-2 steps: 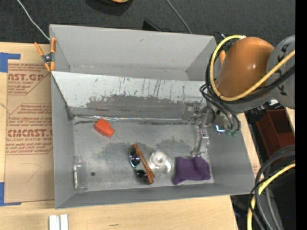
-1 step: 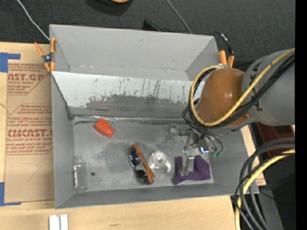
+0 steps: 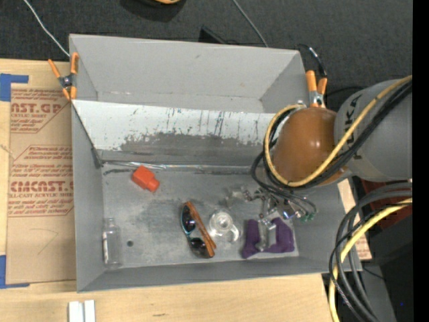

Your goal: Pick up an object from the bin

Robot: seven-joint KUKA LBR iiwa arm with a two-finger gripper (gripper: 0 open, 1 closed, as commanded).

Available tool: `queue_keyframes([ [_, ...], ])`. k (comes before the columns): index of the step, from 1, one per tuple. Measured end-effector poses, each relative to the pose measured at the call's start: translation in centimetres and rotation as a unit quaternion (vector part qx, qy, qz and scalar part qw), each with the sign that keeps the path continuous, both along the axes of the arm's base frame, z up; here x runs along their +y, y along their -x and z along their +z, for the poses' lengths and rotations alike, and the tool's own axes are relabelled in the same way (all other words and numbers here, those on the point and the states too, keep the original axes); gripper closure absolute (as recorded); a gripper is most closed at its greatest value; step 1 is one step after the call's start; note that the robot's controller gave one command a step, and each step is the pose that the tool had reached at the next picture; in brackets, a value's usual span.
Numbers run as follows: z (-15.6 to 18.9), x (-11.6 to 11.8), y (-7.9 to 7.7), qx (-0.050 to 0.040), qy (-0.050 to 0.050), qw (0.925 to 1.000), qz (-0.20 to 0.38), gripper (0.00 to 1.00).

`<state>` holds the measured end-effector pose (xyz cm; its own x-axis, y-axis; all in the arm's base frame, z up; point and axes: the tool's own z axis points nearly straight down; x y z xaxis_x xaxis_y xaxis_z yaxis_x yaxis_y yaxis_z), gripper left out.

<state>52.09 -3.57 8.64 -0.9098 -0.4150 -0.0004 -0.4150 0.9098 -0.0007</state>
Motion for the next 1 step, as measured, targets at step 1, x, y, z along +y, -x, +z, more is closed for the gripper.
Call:
queue_keyframes([
  [1, -0.82, 9.39, -2.18, 0.0004, -0.001, 0.9968, -0.081, 0.00],
])
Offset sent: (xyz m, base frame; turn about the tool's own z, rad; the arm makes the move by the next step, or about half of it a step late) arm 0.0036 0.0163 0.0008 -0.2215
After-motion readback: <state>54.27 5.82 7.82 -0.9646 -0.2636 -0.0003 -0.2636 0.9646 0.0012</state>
